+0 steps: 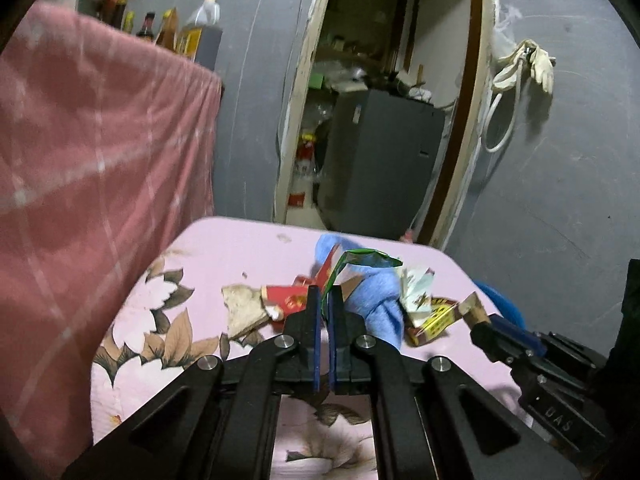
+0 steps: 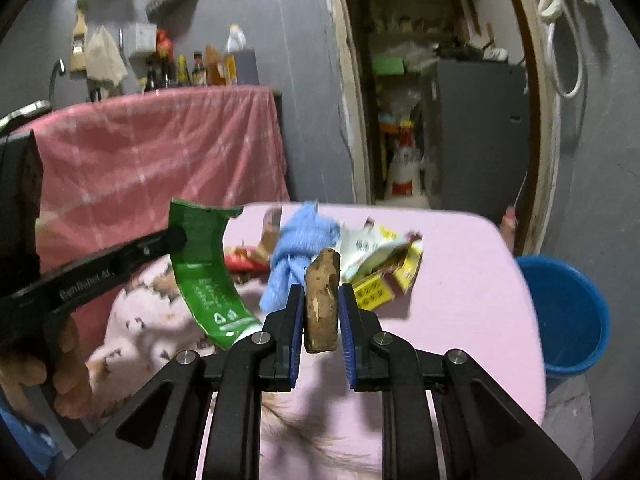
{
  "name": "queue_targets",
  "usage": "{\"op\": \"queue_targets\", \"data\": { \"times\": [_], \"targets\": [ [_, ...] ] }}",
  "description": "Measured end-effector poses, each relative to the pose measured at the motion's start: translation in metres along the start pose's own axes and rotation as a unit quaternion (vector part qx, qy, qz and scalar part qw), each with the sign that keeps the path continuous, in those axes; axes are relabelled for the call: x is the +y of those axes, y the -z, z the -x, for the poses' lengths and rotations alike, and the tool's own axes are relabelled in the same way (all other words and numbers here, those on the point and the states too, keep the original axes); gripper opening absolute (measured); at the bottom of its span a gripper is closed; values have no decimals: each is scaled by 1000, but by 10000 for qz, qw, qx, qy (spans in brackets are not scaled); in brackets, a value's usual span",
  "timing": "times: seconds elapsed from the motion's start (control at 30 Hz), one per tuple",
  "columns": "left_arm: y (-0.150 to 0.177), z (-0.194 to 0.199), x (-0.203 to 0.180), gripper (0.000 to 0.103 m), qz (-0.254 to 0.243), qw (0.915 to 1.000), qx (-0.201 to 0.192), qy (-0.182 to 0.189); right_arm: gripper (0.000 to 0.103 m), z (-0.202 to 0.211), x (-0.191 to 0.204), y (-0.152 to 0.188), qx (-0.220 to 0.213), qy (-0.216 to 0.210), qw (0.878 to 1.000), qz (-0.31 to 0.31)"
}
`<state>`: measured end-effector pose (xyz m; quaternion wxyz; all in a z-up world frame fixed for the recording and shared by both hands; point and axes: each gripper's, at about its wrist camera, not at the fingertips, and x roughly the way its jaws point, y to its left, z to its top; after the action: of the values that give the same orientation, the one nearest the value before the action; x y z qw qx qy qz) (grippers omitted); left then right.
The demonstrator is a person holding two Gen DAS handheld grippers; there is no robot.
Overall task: Collect trash
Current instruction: 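Carry the green packet with the left tool while the right tool carries the brown scrap to the basin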
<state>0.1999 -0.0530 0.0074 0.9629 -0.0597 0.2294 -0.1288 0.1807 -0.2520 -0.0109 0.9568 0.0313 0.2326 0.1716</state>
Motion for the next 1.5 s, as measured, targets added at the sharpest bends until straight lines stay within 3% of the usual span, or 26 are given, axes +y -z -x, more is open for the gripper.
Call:
{"op": "queue_targets", "data": {
  "times": [0.17,0.43,0.63,0.93,1.17,1.5],
  "targets": [
    [-11,5,-15,1,-133,9996,-229,67,15,18,-11,-9,-387,115,9992,-79],
    [-33,7,-57,1,-298,9969,-659,318,15,56,-43,-32,-1208,637,9906,-9],
    [-48,-9,-103,1,-280,9930,-990,585,15,78,-76,-52,-1659,1117,9797,127],
    [-68,-53,-184,1,-403,9858,-1178,1122,15,89,-150,-68,-2077,1751,9619,312],
    [-70,-100,-242,1,-520,9838,-1118,1301,15,84,-210,-67,-2174,2128,9525,136],
    [-53,-173,-282,1,-402,9920,-598,1036,15,61,-275,-45,-1566,2352,9580,-480]
  ]
}}
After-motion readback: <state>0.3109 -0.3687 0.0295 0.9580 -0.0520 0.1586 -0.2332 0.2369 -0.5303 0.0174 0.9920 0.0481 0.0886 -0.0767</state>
